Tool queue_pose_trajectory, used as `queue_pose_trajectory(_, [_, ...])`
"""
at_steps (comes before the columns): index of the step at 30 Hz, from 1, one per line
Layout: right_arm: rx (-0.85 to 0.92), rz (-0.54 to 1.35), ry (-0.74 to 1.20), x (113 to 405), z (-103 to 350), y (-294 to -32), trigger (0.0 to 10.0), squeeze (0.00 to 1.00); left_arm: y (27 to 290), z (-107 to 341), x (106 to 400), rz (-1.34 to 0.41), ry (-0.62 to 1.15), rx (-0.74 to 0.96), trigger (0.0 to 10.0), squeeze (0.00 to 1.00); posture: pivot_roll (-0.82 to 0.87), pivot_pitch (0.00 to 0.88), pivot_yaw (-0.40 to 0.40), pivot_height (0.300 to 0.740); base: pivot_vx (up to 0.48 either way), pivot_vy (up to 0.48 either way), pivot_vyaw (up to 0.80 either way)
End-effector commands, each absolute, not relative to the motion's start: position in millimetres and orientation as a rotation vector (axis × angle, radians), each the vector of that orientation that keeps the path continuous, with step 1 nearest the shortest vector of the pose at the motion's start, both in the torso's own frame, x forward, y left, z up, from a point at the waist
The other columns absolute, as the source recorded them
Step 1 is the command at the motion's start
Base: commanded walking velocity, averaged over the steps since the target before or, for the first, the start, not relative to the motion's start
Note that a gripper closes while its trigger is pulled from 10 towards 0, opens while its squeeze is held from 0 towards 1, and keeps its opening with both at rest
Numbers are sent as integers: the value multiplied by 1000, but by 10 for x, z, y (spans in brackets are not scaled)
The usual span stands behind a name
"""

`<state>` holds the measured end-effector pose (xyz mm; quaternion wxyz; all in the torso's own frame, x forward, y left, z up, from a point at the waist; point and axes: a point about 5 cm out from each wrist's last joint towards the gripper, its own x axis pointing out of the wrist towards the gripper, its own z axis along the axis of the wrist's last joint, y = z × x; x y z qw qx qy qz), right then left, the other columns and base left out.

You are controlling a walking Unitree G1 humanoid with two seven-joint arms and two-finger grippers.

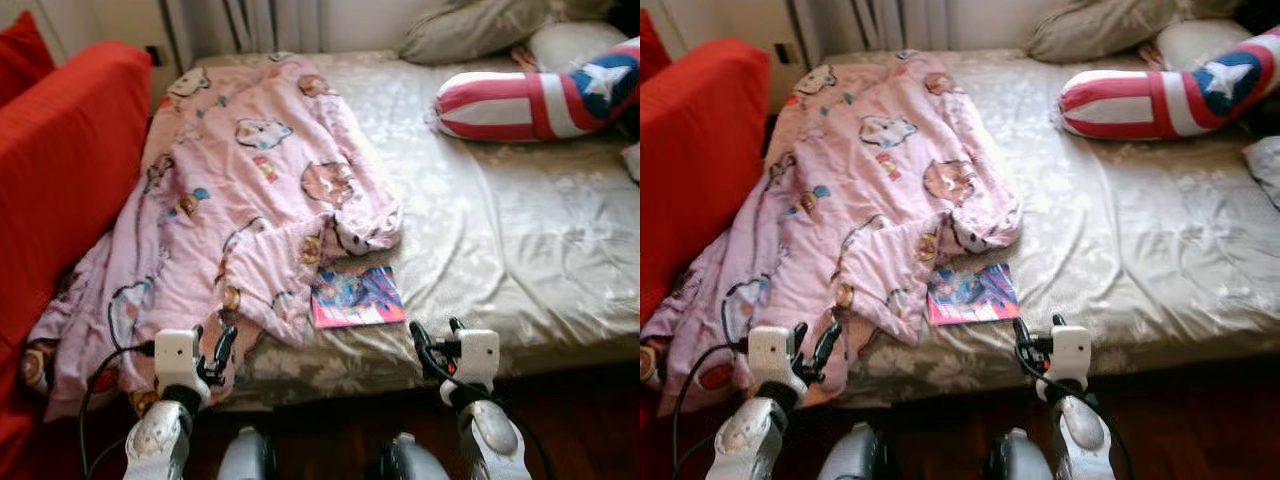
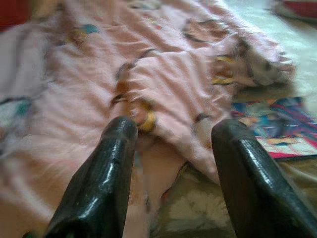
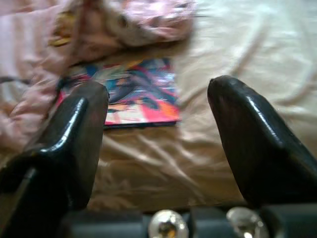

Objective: Clean up the room

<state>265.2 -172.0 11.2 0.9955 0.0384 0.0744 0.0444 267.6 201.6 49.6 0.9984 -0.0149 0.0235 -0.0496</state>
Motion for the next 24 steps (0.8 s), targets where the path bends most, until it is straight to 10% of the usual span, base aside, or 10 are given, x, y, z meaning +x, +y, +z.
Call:
queue_pose_trajectory(1, [77,101,158,2657,108,-1688,10000,0,2044,385,2584,-89,98,-40,10000,0,25,181,-9,639,0,0,0])
queue_pose_trajectory(24, [65,128,176,2605,62,-1655,10000,0,1994,370,2564,-118,131,-40,10000,0,23,187,-8,635,11,0,113])
